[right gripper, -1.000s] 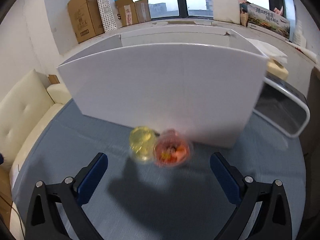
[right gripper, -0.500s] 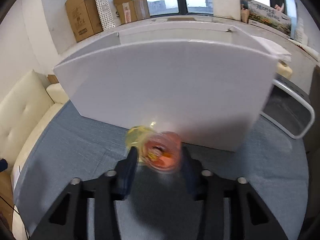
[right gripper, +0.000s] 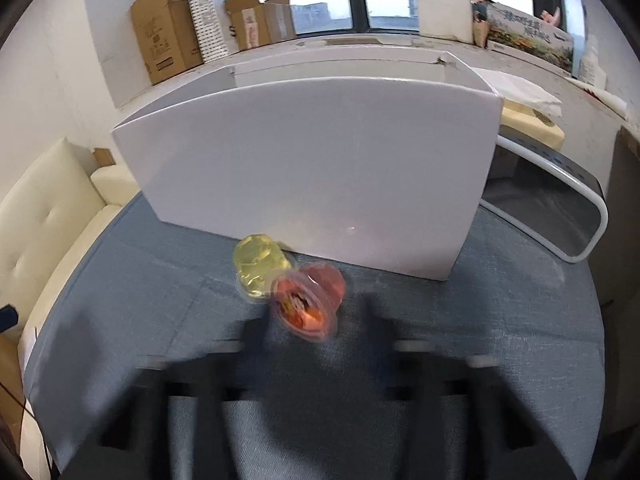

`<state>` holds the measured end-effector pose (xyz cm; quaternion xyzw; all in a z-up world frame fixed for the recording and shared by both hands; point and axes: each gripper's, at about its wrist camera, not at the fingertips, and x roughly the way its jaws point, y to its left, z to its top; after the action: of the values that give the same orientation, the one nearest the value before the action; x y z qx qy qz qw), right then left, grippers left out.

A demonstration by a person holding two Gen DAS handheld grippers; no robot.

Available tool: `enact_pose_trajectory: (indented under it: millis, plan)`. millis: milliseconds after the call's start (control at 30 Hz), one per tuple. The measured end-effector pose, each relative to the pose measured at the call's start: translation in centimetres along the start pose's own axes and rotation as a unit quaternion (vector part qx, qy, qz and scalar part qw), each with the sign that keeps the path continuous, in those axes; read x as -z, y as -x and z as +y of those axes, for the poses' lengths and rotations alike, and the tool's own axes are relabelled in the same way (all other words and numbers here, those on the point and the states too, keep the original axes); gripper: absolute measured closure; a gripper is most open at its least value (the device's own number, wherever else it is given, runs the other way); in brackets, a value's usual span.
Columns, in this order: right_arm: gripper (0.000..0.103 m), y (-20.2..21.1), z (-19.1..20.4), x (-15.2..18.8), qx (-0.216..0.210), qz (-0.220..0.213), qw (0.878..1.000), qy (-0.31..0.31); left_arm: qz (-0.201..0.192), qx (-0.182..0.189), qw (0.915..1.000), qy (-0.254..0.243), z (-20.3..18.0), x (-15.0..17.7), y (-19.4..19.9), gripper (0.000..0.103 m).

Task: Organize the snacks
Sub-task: 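Grasp the pink cartoon-lid jelly cup with the right tool, then grasp the pale yellow jelly cup with the left tool while the right tool holds the pink cup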

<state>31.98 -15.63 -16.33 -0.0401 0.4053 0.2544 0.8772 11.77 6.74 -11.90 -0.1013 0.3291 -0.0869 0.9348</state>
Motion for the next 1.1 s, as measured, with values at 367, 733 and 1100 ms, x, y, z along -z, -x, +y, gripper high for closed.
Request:
enact_pose_trajectory:
  millis: [367, 733, 1100]
  plan:
    - [0.060, -1.7, -0.3, -0.8, -0.013, 0.014, 1.000, 0.001, 0.001, -0.001, 1.0000, 0.005, 0.4, 0.1, -0.1, 0.000]
    - [0.069, 1.8, -0.9, 0.3, -0.030, -0.007, 1.000, 0.007, 0.008, 0.008, 0.9999, -0.005, -0.6, -0.1, -1.3, 0.000]
    - [0.069, 8.3, -0.6, 4.8, -0.044, -0.042, 0.998, 0.000, 0.039, 0.018, 0.9983, -0.039, -4.0, -2.7, -9.2, 0.000]
